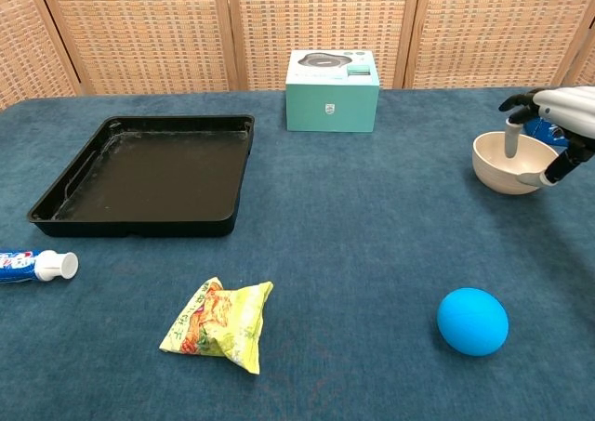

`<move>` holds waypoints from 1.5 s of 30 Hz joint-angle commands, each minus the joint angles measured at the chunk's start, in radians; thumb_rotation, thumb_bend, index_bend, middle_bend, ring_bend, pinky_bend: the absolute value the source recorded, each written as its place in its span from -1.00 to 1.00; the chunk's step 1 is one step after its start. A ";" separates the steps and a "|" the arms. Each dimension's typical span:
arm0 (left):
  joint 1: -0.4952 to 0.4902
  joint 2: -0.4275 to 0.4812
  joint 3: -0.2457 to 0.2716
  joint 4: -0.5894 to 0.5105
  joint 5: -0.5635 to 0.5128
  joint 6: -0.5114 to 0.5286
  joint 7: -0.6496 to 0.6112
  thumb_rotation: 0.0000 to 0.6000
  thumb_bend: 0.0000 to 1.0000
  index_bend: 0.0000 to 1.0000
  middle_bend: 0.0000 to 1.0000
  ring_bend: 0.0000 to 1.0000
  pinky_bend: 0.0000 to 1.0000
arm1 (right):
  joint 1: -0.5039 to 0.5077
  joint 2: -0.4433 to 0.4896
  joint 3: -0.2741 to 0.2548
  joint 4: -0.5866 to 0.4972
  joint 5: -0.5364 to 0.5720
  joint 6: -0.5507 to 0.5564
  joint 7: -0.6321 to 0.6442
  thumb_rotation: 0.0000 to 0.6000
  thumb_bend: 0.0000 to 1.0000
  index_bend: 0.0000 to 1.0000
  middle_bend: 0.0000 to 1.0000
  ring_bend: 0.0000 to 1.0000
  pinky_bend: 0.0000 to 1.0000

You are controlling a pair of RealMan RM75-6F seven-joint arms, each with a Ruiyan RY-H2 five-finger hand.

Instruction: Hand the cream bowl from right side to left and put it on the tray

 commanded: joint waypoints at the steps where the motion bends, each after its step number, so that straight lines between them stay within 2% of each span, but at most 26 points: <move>1: -0.001 0.000 0.001 0.000 0.000 -0.002 0.001 1.00 -0.97 -1.00 -1.00 -1.00 -1.00 | 0.004 -0.011 -0.005 0.025 0.008 -0.009 0.010 1.00 -0.07 0.00 -0.66 -1.00 -0.71; 26: -0.008 -0.002 -0.002 0.004 -0.016 -0.014 0.005 1.00 -0.97 -1.00 -1.00 -1.00 -1.00 | 0.044 -0.114 -0.029 0.242 0.001 -0.066 0.086 1.00 0.04 0.11 -0.54 -0.98 -0.68; 33: -0.010 -0.002 -0.002 0.006 -0.018 -0.018 0.001 1.00 -0.97 -1.00 -1.00 -1.00 -1.00 | 0.046 -0.133 -0.033 0.272 -0.010 -0.057 0.089 1.00 0.13 0.19 -0.49 -0.96 -0.68; 38: -0.010 -0.001 -0.001 0.005 -0.018 -0.017 -0.001 1.00 -0.97 -1.00 -1.00 -1.00 -1.00 | 0.046 -0.139 -0.032 0.280 -0.028 -0.034 0.105 1.00 0.08 0.33 -0.35 -0.89 -0.64; 45: -0.009 0.001 -0.001 0.003 -0.016 -0.014 -0.002 1.00 -0.97 -1.00 -1.00 -1.00 -1.00 | 0.046 -0.141 -0.032 0.282 -0.038 -0.024 0.108 1.00 0.07 0.37 -0.31 -0.87 -0.64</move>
